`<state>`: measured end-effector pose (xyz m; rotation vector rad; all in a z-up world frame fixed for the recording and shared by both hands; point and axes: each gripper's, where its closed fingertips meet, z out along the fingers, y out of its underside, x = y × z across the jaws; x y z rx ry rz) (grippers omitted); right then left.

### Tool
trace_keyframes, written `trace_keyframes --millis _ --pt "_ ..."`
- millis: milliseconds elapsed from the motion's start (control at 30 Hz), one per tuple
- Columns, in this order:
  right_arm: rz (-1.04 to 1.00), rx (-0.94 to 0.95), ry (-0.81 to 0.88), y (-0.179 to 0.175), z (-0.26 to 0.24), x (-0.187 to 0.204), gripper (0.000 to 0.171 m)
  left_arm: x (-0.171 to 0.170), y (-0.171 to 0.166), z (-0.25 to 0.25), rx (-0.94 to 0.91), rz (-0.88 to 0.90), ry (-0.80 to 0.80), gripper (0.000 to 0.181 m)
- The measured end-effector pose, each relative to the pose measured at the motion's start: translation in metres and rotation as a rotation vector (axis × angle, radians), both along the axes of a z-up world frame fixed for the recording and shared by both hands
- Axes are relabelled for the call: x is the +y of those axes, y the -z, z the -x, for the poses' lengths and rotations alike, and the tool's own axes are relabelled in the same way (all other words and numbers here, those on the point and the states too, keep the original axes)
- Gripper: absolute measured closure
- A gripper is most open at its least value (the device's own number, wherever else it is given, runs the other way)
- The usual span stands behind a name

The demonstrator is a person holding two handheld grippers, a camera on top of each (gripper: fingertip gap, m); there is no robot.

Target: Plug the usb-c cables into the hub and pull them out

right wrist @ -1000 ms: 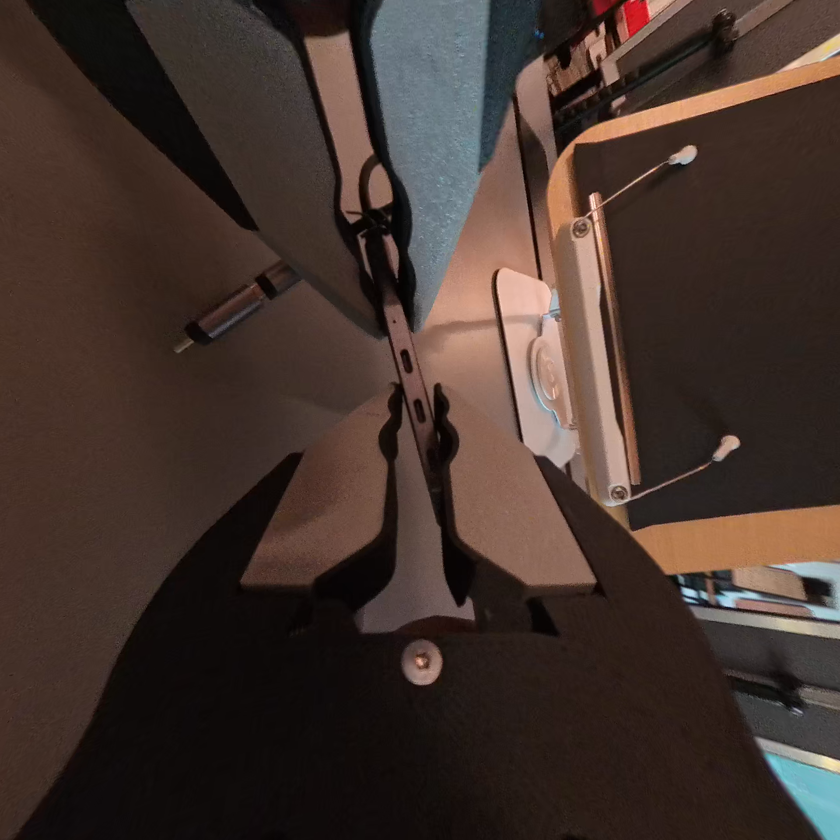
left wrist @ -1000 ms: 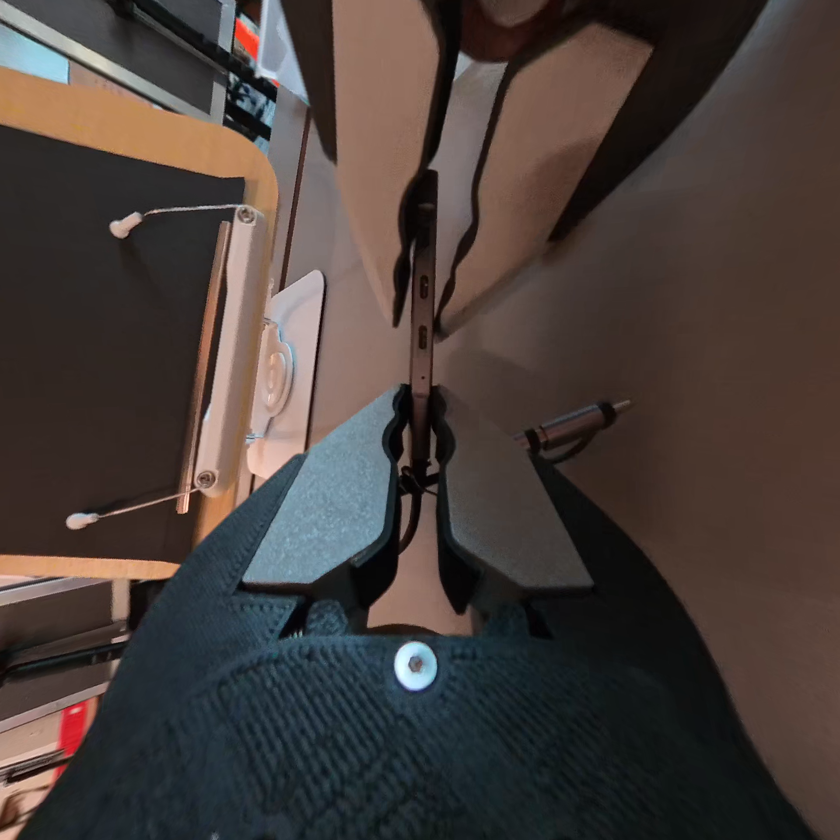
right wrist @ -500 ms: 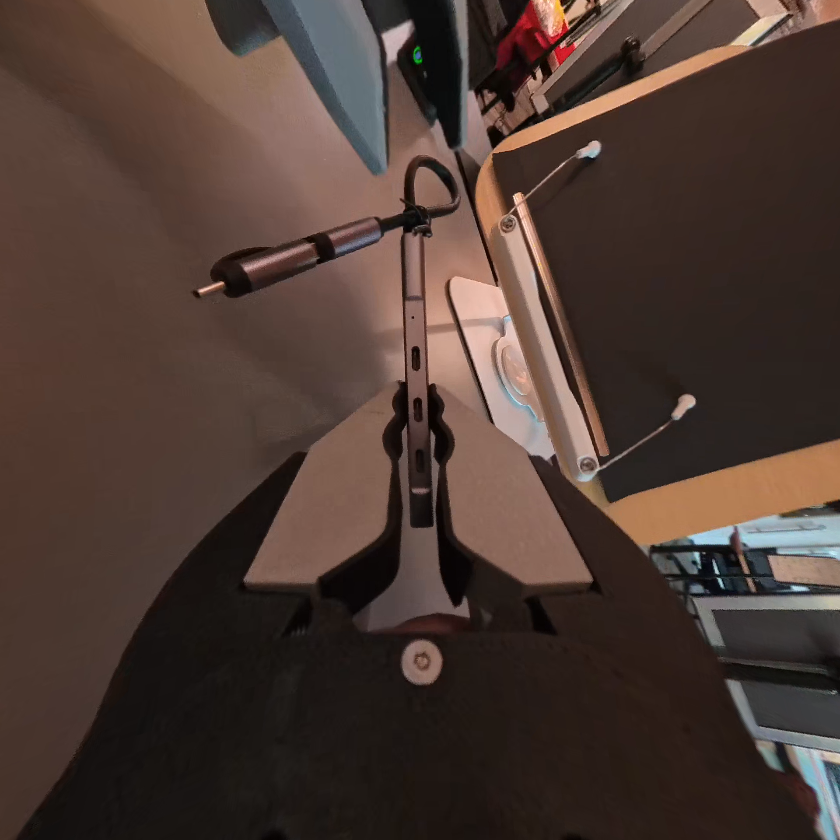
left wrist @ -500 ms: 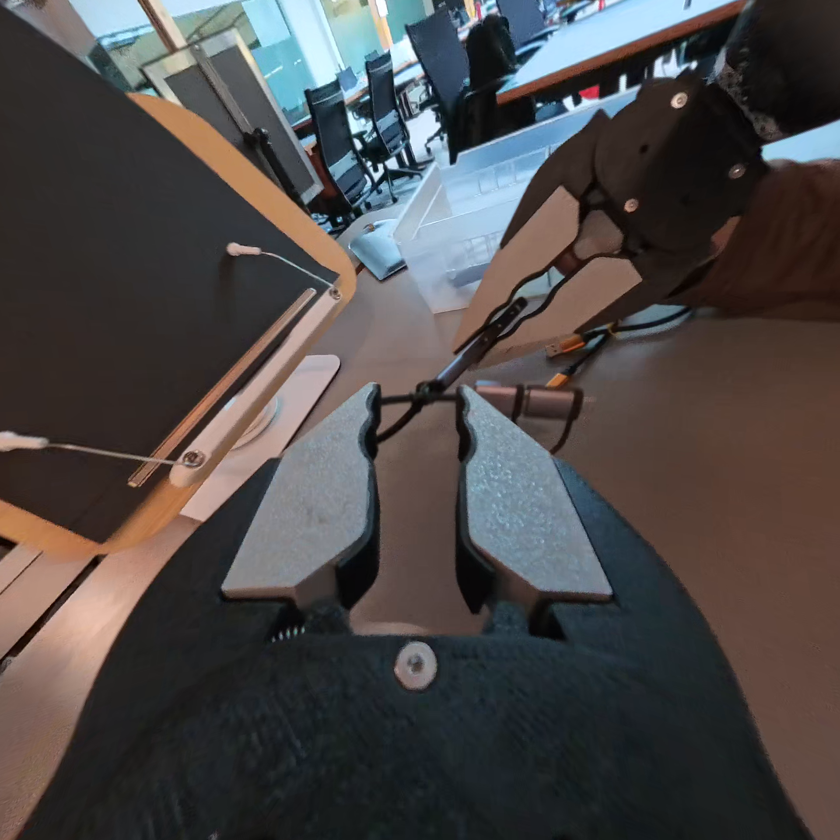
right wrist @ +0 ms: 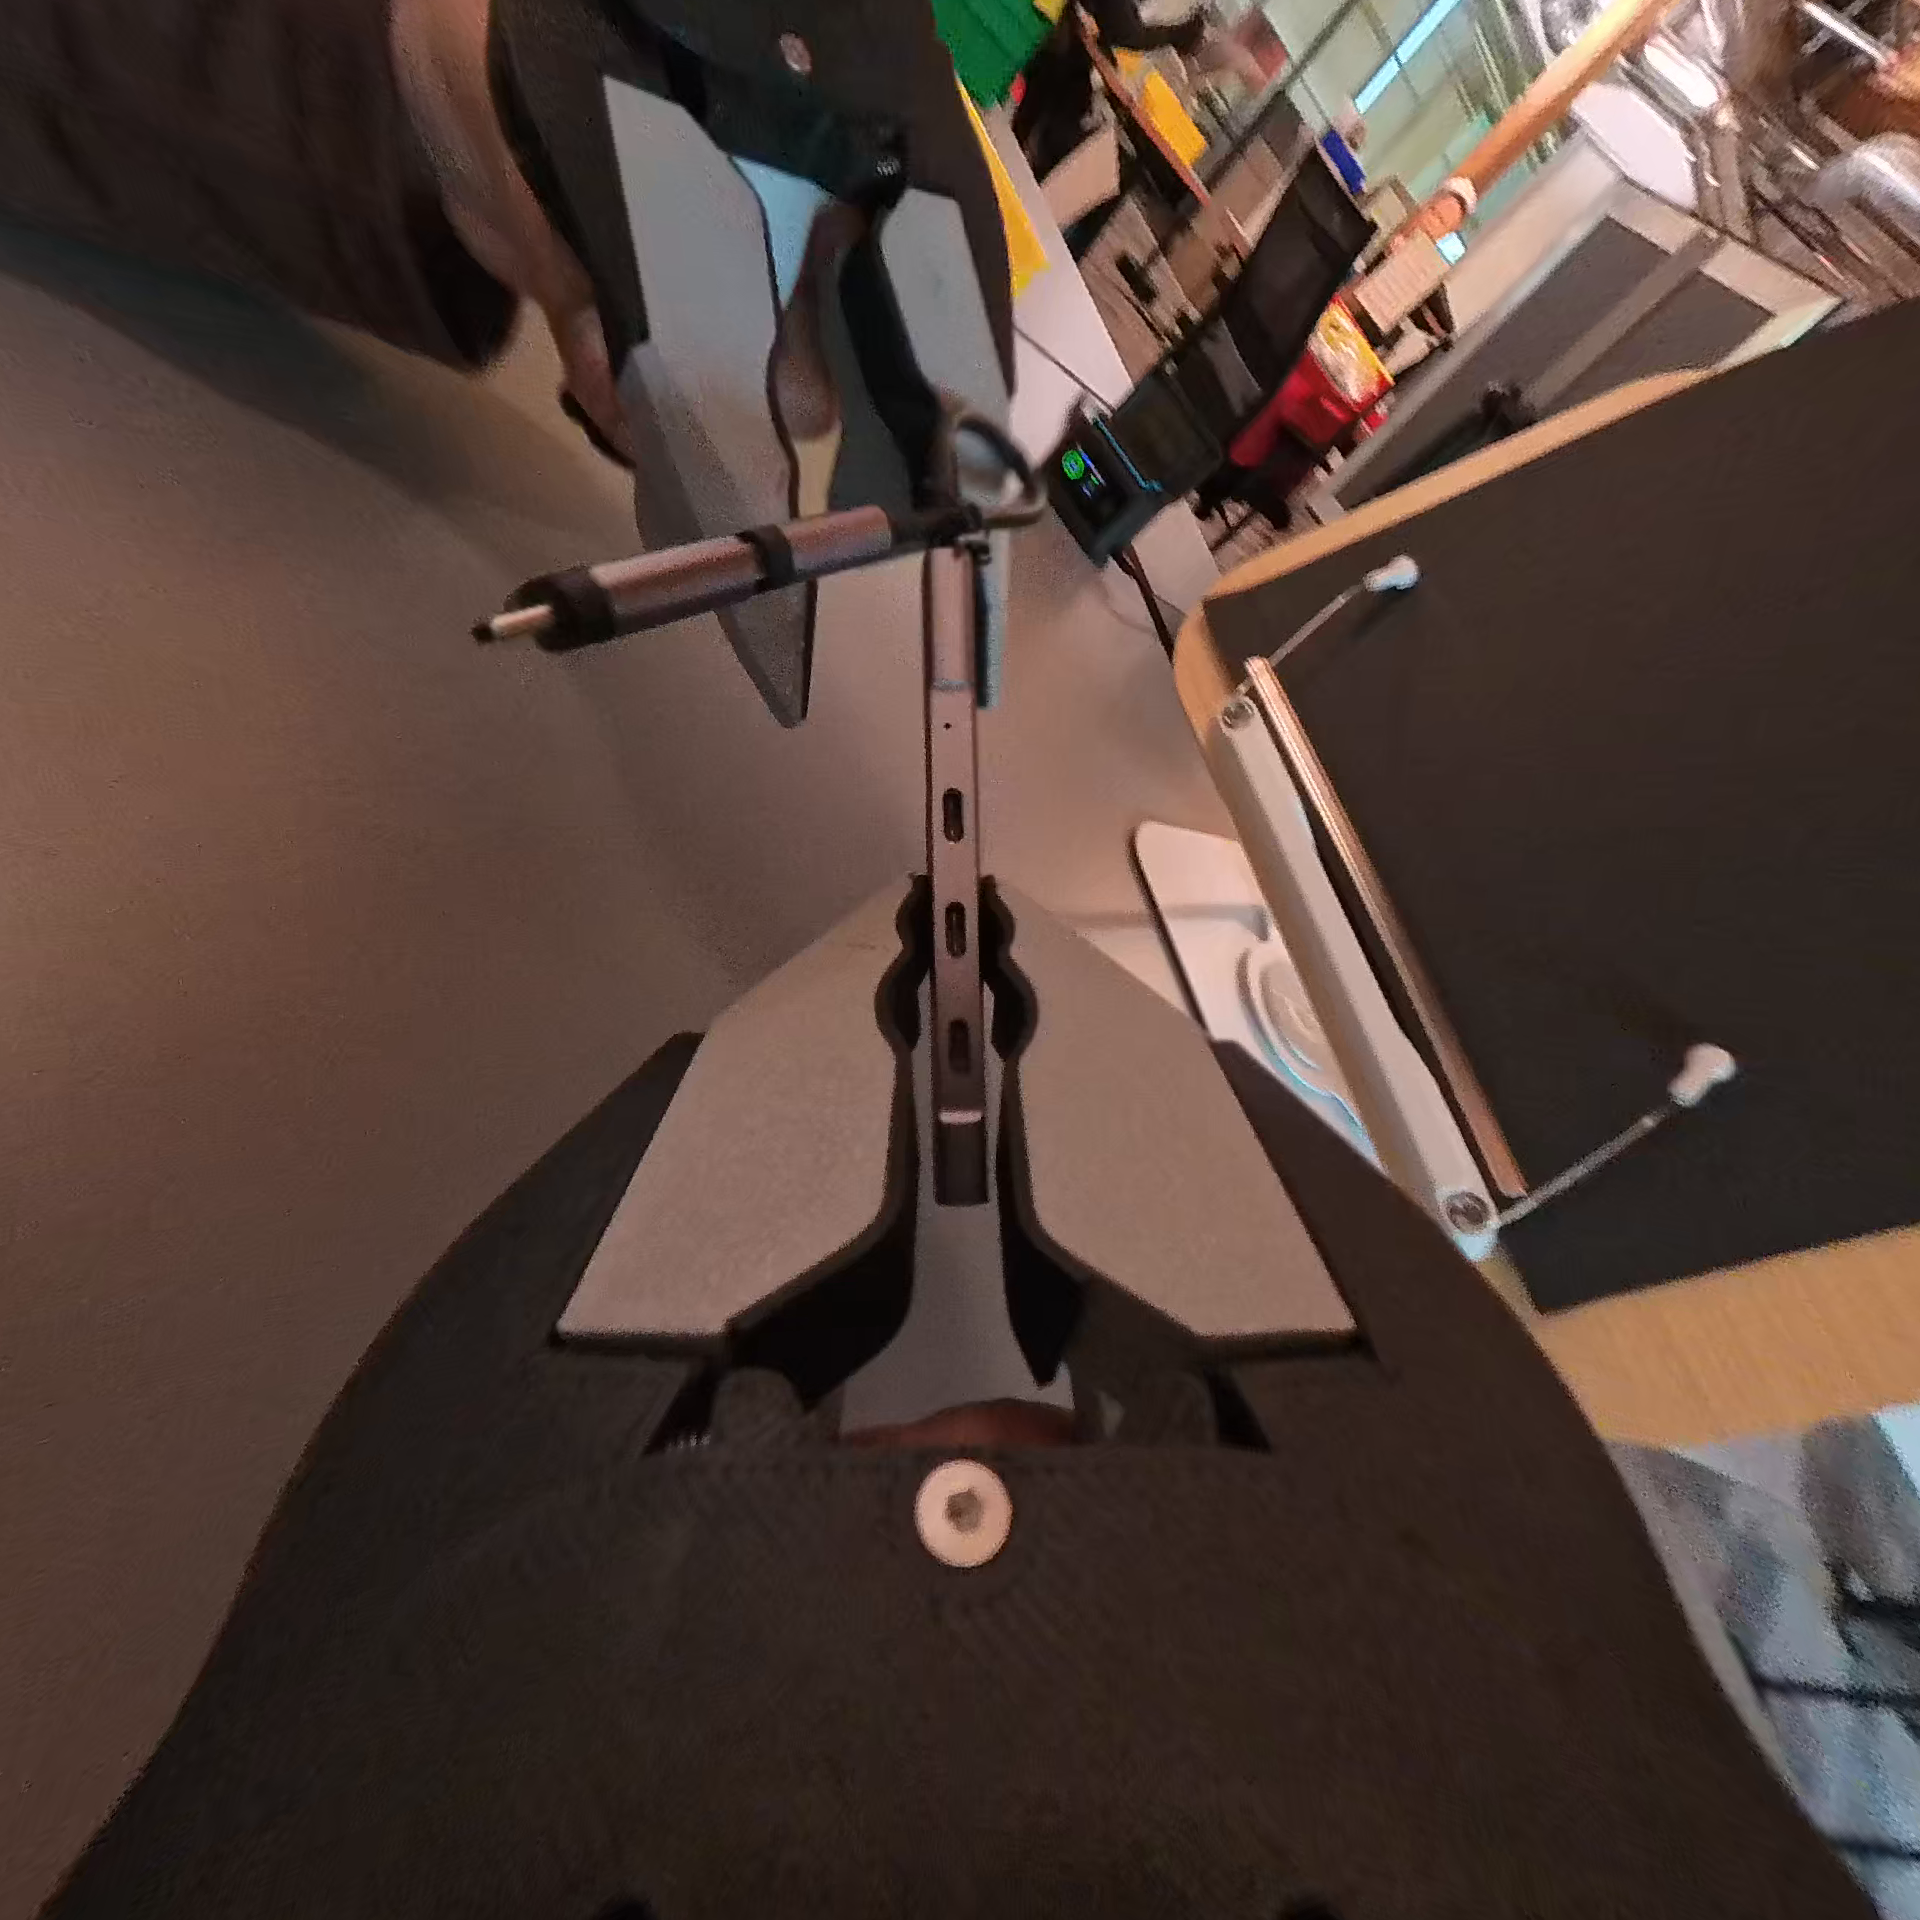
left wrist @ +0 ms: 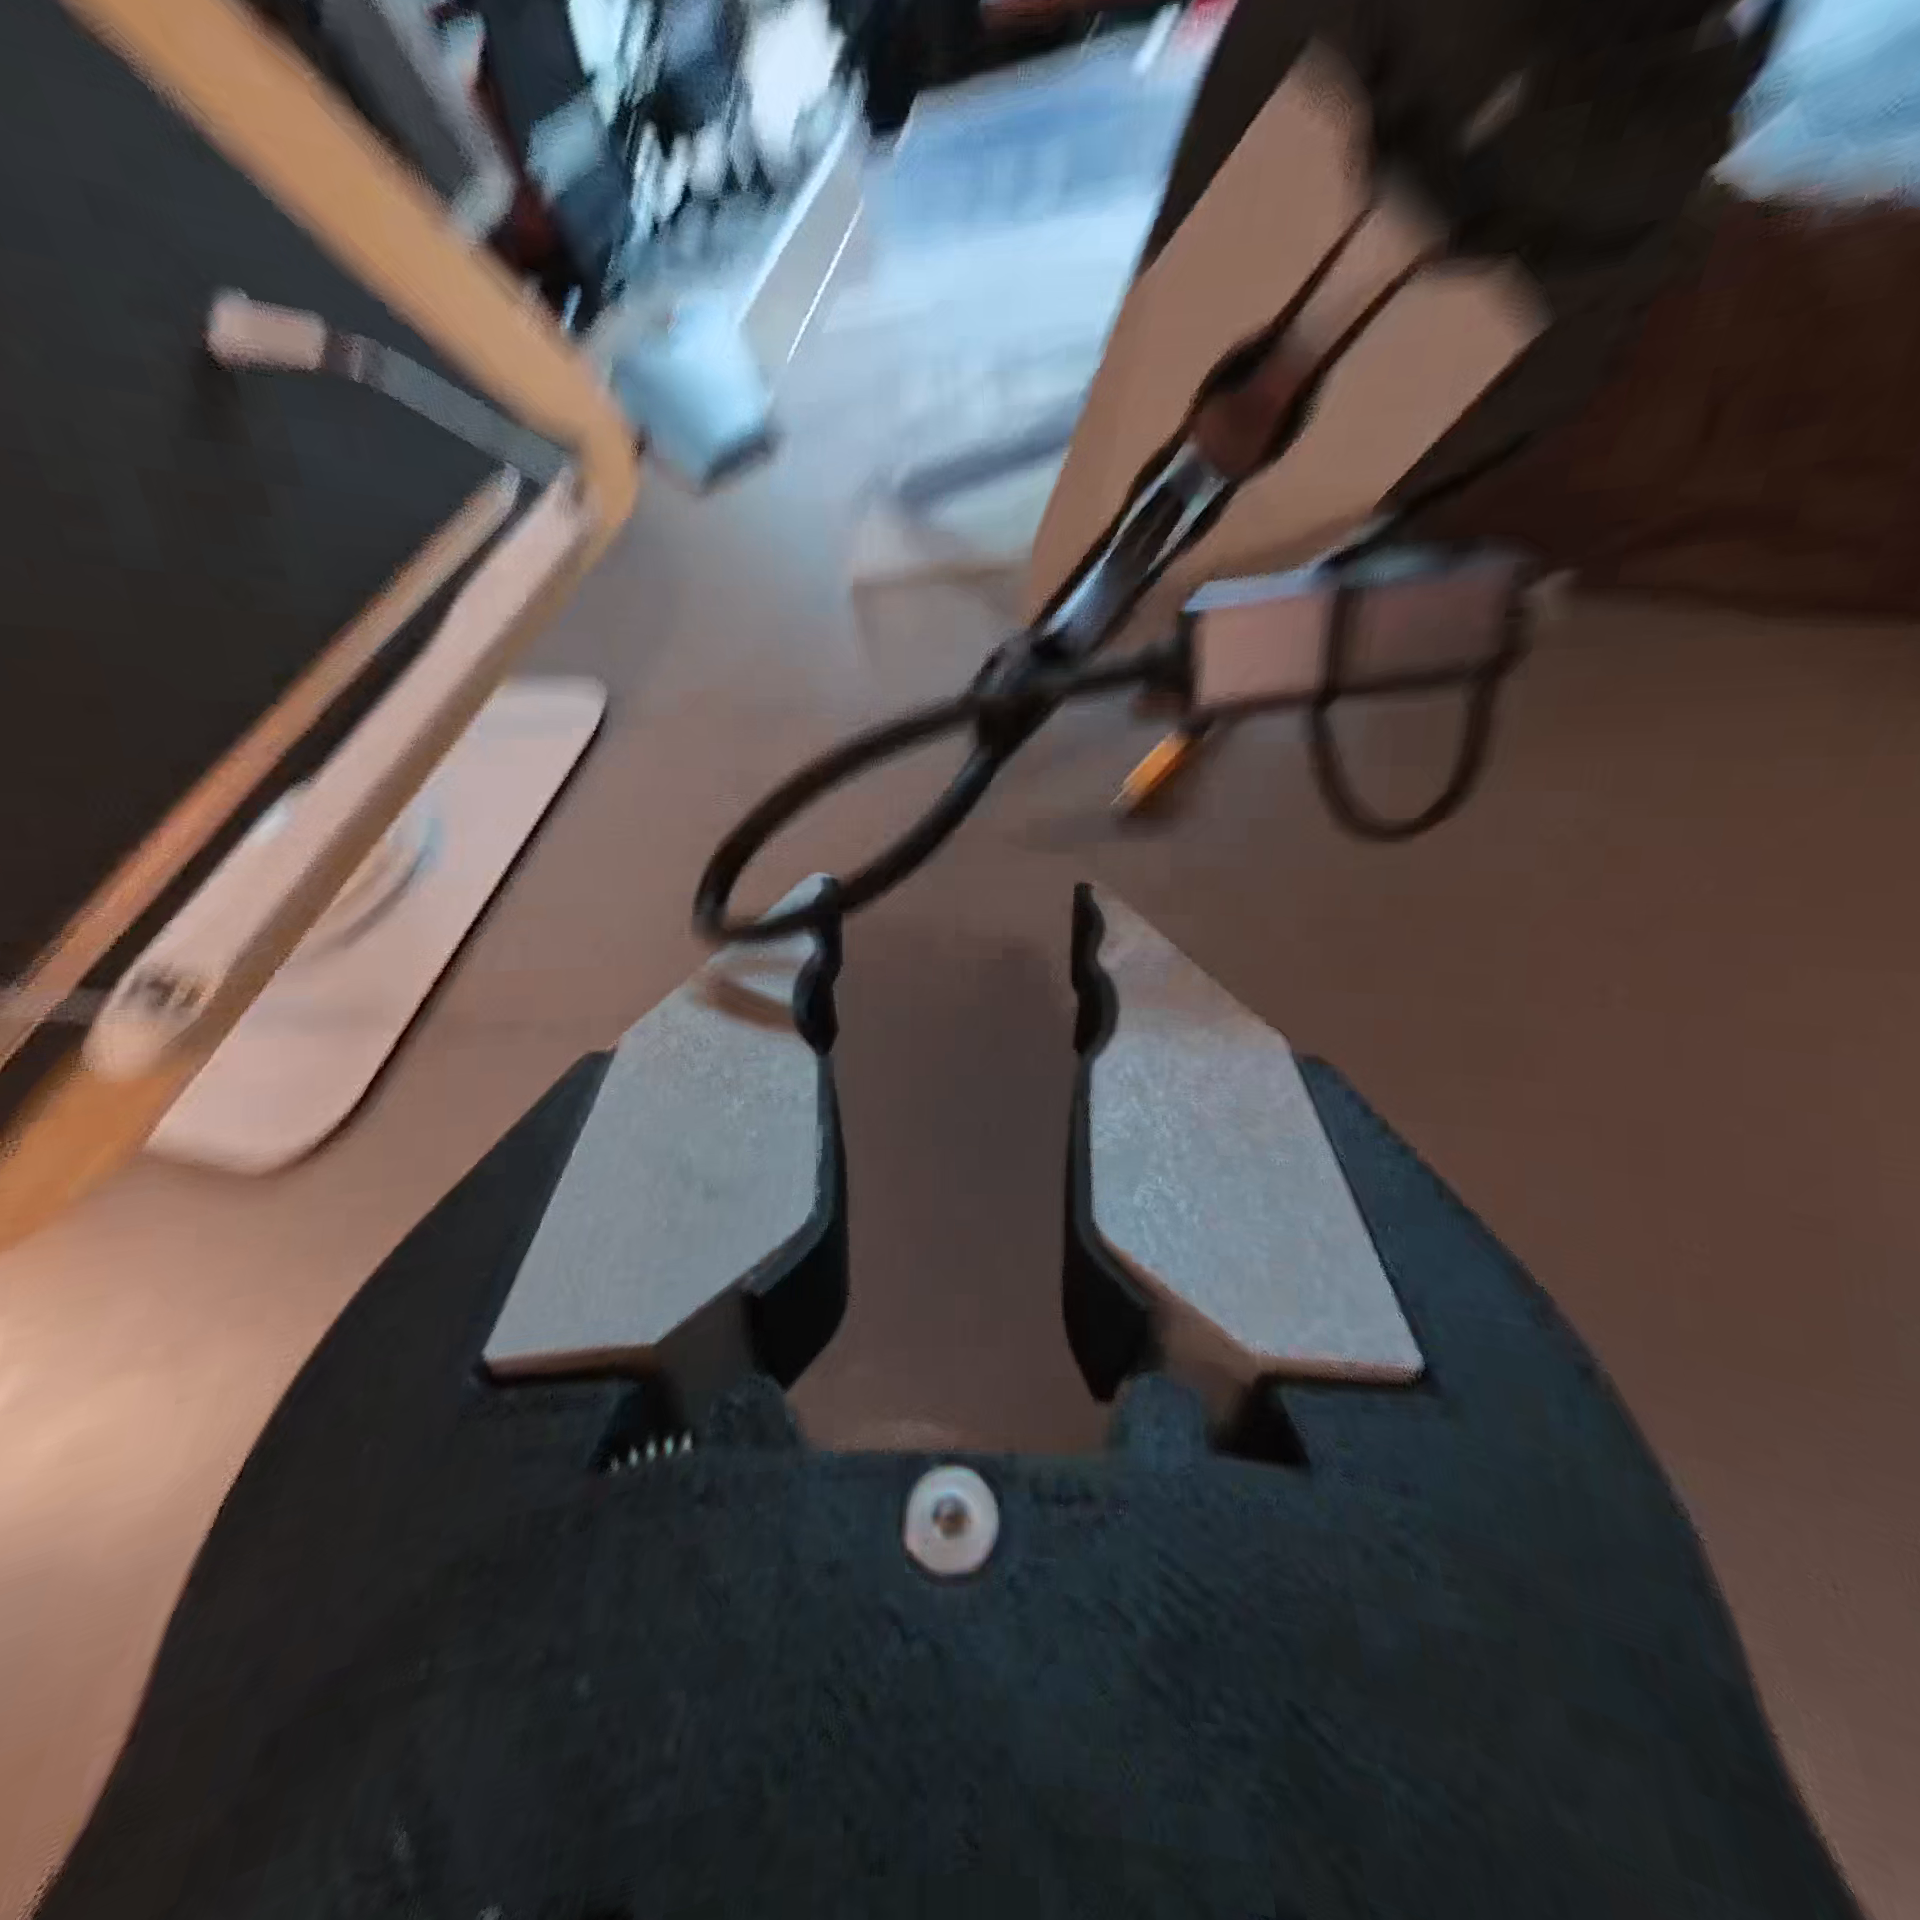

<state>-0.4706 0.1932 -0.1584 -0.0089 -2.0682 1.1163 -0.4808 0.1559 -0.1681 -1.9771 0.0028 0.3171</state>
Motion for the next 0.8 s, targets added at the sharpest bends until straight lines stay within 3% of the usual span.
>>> trace_keyframes --millis 33,133,200,300,467,633,800 --pt "0.02 -0.015 -0.034 -0.001 -0.005 -0.004 0.167 0.006 -0.012 -0.014 -0.007 -0.081 0.066 0.14" --pt "0.093 -0.076 -0.182 -0.007 -0.029 -0.021 0.167 0.017 -0.03 -0.046 -0.051 -0.2 0.217 0.141" --pt "0.117 -0.093 -0.237 -0.01 -0.038 -0.028 0.167 0.019 -0.031 -0.065 -0.037 -0.215 0.317 0.163" --pt "0.086 -0.122 -0.225 -0.003 -0.037 -0.028 0.167 0.021 -0.023 -0.058 0.117 -0.15 0.272 0.176" --pt "0.048 -0.139 -0.181 0.004 -0.031 -0.022 0.166 0.024 -0.018 -0.053 0.233 -0.1 0.23 0.176" --pt "0.066 -0.131 -0.106 0.0 -0.019 -0.005 0.158 0.018 -0.032 -0.047 0.283 -0.156 0.187 0.176" --pt "0.021 -0.114 -0.022 0.008 -0.005 0.005 0.165 0.017 -0.036 -0.045 0.294 -0.173 0.166 0.176"
